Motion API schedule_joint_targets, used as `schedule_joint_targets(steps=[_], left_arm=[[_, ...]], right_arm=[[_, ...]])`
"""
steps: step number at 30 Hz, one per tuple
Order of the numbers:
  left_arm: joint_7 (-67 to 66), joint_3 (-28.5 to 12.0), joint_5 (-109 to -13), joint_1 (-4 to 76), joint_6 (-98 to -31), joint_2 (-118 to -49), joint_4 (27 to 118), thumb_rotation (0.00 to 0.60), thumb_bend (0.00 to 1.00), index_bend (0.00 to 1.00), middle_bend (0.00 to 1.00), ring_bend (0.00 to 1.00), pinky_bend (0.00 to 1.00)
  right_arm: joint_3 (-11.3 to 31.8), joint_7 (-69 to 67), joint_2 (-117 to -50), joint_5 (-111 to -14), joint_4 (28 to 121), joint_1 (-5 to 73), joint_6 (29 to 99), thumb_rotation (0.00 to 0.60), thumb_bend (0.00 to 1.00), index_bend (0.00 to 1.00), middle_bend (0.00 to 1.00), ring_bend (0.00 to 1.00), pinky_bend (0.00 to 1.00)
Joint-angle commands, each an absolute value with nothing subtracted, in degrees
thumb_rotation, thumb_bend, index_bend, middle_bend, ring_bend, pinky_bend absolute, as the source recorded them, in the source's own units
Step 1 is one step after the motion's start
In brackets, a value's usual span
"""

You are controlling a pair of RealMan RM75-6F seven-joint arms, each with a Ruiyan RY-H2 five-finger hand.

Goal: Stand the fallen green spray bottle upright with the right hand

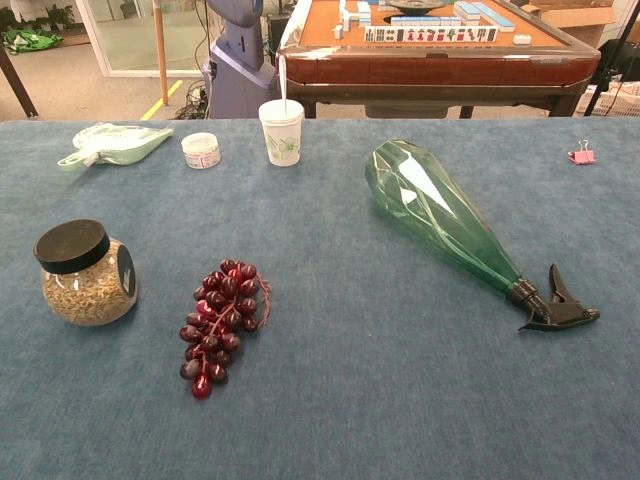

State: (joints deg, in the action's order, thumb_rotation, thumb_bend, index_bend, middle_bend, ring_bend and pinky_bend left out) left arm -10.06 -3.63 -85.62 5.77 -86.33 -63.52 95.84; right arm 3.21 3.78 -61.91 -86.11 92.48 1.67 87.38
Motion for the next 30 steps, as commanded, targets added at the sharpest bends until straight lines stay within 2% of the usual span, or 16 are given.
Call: schedule_joint_targets(steps=[1,19,22,27,30], left_arm=[[-10.2,-3.7,-85.6,5.7,-86.5,-63.6,95.9,0.600,0.24,0.00,0.00,0.00,0.00],[-10.6,-3.5,-85.4,5.5,-86.7,-63.5,96.2,0.600,0.24,0.00,0.00,0.00,0.00],[-10.7,-3.5,-85.5,5.5,-86.9,-63.6,96.0,0.600,0.24,0.00,0.00,0.00,0.00],[-10.8,-3.5,-86.1,5.5,-87.2,-63.7,96.2,0.600,0.24,0.00,0.00,0.00,0.00],[-10.9,-3.5,-86.4,5.7,-87.2,-63.8,96.1,0.600,0.24,0.00,0.00,0.00,0.00]], right_arm=[[3.2,3.9,-61.9,-86.2,92.6,1.7,87.3,0.600,0.08,0.19,0.19,0.12,0.09],[2.2,4.8,-59.9,-87.8,94.4,3.0,84.6,0.600,0.09,0.19,0.20,0.12,0.09],[1.8,5.0,-59.0,-88.4,95.2,3.9,82.9,0.600,0.15,0.19,0.23,0.12,0.09],[1.3,5.6,-58.1,-88.6,96.9,6.3,78.2,0.600,0.32,0.19,0.25,0.12,0.09],[1.2,6.1,-57.8,-88.1,97.6,8.2,74.7,0.600,0.38,0.19,0.25,0.12,0.09]])
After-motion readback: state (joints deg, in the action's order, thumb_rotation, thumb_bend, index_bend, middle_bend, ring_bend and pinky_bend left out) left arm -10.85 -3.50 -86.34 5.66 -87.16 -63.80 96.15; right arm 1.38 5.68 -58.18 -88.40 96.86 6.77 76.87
